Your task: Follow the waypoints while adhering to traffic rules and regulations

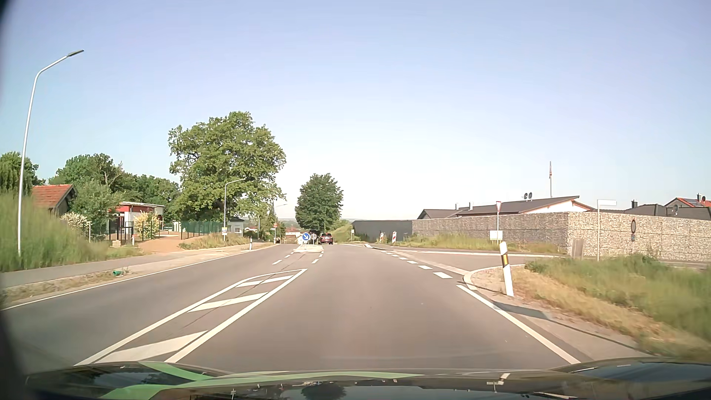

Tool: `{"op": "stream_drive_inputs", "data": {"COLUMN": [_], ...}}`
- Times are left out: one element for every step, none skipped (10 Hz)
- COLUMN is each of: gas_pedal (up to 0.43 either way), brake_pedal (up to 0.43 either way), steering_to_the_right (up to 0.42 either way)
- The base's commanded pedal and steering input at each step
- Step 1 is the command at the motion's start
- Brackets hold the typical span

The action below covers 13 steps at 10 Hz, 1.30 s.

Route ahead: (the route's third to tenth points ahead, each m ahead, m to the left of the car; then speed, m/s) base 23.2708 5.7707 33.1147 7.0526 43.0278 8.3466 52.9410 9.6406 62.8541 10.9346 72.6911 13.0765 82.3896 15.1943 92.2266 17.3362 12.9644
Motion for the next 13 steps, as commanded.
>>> {"op": "stream_drive_inputs", "data": {"gas_pedal": [0.079, 0.079, 0.079, 0.079, 0.079, 0.028, 0.000, 0.000, 0.000, 0.000, 0.000, 0.000, 0.008], "brake_pedal": [0.000, 0.000, 0.000, 0.000, 0.000, 0.000, 0.000, 0.000, 0.000, 0.000, 0.000, 0.000, 0.000], "steering_to_the_right": [-0.012, -0.015, -0.019, -0.021, -0.021, -0.021, -0.021, -0.021, -0.022, -0.022, -0.022, -0.021, -0.022]}}
